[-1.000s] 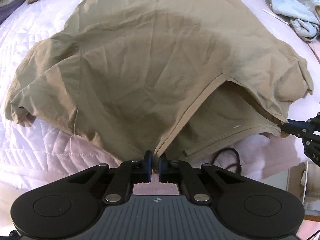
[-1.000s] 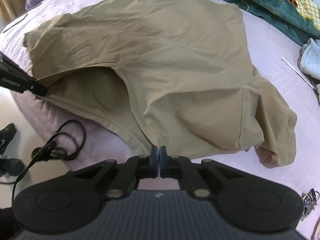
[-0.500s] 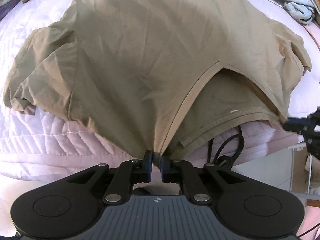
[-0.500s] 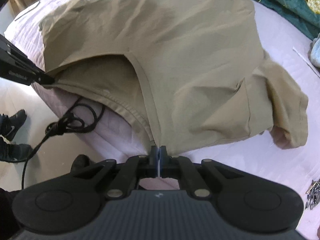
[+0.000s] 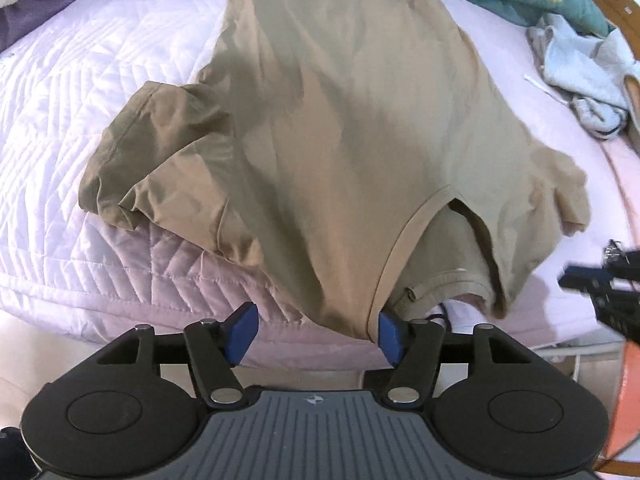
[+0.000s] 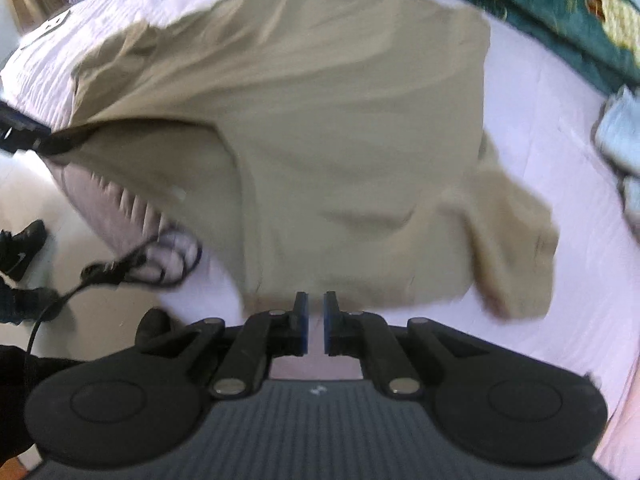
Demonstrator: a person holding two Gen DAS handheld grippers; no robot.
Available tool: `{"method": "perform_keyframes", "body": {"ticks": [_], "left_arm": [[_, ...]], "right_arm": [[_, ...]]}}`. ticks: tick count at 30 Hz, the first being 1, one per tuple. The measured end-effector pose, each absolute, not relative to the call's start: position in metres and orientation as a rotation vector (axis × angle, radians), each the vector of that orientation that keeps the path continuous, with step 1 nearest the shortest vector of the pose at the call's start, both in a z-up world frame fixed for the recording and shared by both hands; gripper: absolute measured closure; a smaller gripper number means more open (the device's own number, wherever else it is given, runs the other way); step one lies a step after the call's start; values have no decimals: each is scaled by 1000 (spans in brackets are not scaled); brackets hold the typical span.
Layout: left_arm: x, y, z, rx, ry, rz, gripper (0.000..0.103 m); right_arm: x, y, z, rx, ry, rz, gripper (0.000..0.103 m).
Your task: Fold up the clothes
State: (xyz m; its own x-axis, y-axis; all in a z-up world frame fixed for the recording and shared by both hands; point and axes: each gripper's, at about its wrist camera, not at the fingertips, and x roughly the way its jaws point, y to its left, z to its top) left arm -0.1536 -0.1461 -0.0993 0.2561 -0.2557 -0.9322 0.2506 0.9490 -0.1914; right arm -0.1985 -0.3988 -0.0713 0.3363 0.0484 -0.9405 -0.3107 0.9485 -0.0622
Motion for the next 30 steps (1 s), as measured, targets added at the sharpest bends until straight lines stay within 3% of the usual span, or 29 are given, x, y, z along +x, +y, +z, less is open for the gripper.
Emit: {"method": "perform_keyframes", "body": {"ticks": [13, 20, 23, 28, 29, 30], "left_arm": [[-147, -165, -162, 261, 1305, -406, 32], [-132, -154, -118, -2, 1187, -457, 29], [-127, -176, -112, 30, 1158, -479, 18], [-143, -208, -125, 147, 1219, -460, 18], [-146, -209, -120, 136, 1214, -441, 18], [-148, -211, -113, 123, 1211, -425, 18]], "right_arm": [[-162, -407, -109, -259, 1263, 160, 94], [-155, -483, -87, -249, 1234, -4, 92], [-145, -524, -84, -215, 1205, -50, 84], [-123, -562, -102, -237, 1197, 22, 81], [-119, -565, -106, -236, 1198, 47, 76], [-115, -570, -109, -231, 1203, 64, 63]]}}
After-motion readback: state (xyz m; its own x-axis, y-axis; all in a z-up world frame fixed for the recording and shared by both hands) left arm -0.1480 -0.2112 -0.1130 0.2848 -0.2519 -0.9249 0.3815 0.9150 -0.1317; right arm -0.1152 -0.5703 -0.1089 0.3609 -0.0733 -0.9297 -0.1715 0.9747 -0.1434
